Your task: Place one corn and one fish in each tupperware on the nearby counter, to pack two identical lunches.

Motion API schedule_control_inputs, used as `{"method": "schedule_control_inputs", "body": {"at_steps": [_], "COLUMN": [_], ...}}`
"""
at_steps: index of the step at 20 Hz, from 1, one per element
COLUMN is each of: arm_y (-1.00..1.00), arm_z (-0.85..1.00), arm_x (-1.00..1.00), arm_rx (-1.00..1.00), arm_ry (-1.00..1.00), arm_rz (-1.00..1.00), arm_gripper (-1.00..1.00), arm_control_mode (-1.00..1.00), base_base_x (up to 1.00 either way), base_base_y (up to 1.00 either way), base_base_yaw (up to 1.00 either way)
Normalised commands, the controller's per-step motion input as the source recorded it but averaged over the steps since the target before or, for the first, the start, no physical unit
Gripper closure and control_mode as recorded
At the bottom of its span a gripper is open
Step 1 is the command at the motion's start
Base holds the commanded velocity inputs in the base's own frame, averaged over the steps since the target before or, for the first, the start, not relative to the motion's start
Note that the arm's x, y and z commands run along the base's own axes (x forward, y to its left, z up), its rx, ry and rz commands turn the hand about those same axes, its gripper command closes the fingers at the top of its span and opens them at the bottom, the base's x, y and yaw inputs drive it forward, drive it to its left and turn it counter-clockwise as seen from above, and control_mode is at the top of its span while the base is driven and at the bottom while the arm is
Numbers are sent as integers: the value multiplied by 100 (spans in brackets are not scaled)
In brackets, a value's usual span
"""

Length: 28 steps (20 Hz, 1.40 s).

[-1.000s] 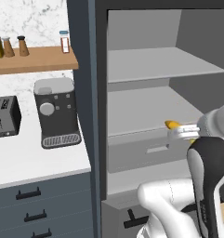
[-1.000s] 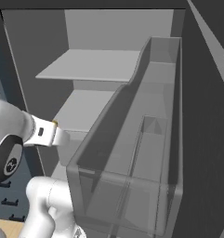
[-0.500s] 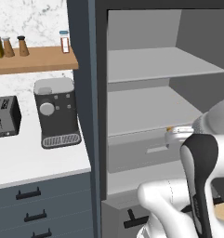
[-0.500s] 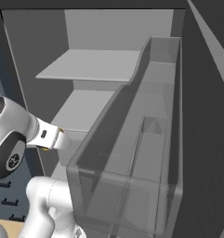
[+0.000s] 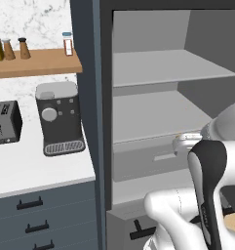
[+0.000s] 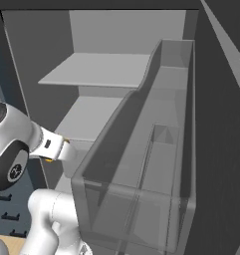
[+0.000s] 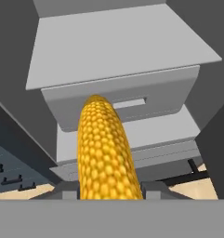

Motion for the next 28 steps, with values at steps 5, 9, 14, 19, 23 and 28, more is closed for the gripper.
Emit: {"method": "schedule_control_inputs", "body": {"at_steps": [5,9,14,19,23,28], "arm_y": [2,0,0,0,0,0], "arm_z": [-6,0,0,0,0,0], "arm_x": [-23,0,0,0,0,0], "arm_rx": [0,0,0,0,0,0], "arm_ry": [0,0,0,0,0,0], "arm_rz": [0,0,0,0,0,0], "arm_gripper": [100,100,100,100,100,100], "arm_control_mode": [100,100,100,100,100,100], "base_base_x": [-12,-69,-68,-49,-5,20], "base_base_y": [5,58,97,100,100,100], "base_base_yaw": [0,9,17,15,6,5]}}
